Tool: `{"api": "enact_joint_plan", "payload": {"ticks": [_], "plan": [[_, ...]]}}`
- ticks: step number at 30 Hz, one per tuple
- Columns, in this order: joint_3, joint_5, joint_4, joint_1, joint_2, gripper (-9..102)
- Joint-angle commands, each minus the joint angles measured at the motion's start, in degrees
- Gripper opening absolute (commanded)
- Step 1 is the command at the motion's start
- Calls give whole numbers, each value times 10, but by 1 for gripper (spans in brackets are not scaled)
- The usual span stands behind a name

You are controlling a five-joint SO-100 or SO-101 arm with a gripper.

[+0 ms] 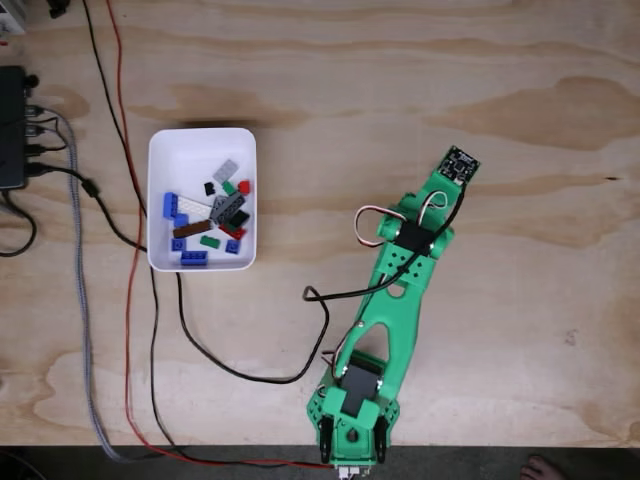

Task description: Put all lego bricks in the bin.

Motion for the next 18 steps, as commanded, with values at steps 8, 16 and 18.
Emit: {"api": "enact_joint_plan", "payload": {"ticks": [8,16,18], "plan": [[69,-32,-611,2,-210,19],[42,-45,-586,18,-253,19],[67,-51,-587,21,-241,20]]}}
